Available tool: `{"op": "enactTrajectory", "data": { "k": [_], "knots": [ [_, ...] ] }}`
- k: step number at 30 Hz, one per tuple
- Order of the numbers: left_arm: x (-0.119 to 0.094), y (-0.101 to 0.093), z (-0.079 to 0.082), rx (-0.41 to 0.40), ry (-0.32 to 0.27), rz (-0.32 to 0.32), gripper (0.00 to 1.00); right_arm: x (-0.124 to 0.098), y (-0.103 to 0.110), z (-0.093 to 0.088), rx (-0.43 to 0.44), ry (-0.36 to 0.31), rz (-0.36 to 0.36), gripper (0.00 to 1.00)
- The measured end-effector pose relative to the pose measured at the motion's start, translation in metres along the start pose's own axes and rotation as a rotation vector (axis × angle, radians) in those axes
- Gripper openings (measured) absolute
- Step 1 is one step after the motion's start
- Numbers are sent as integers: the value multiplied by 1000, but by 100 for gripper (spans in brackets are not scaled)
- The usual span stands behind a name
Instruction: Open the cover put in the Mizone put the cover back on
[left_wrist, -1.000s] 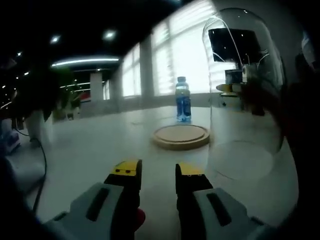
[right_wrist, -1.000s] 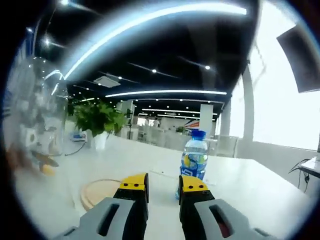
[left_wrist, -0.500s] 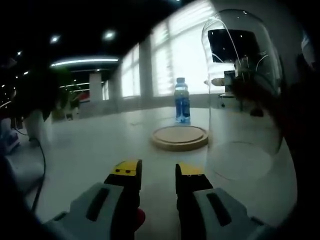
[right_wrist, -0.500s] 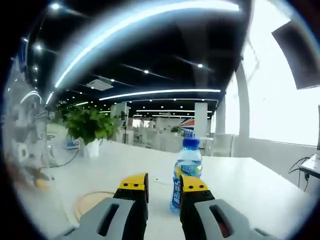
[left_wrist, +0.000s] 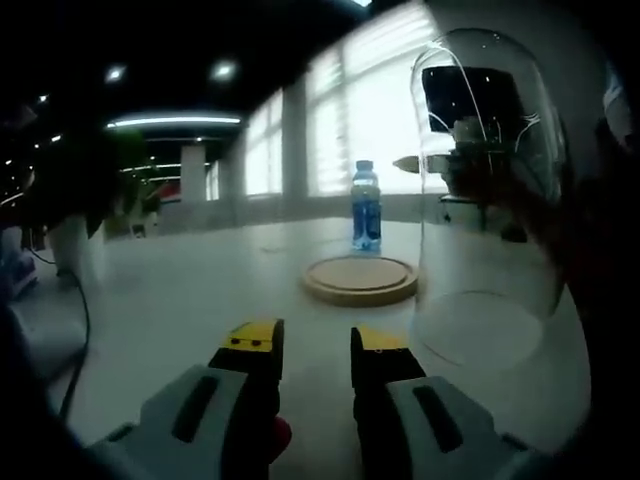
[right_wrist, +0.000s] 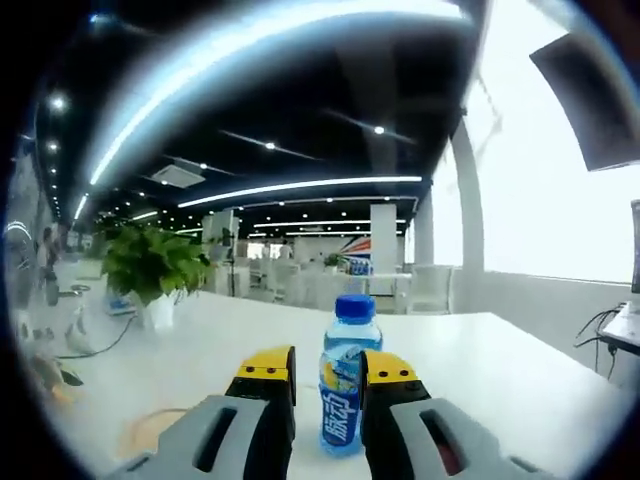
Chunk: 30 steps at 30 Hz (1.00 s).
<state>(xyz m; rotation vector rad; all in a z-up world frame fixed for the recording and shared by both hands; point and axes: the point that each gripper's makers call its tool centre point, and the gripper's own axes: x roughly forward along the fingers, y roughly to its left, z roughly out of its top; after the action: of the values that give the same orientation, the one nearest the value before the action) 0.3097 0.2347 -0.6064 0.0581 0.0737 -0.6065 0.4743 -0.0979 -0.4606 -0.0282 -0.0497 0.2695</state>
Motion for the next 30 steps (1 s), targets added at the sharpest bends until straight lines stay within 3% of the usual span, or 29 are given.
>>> {"op": "enactTrajectory", "data": {
  "k": [10, 22, 30],
  "knots": [
    [0, -1, -2, 9, 8, -3, 21, 28, -12, 1, 14, 13, -28, 18],
    [0, -4, -3, 21, 16, -11, 21, 60, -16, -2, -26, 52, -54, 18],
    [1, -4, -3, 20, 18, -13, 21, 72, -15, 6, -18, 28, -60, 19]
  ]
}}
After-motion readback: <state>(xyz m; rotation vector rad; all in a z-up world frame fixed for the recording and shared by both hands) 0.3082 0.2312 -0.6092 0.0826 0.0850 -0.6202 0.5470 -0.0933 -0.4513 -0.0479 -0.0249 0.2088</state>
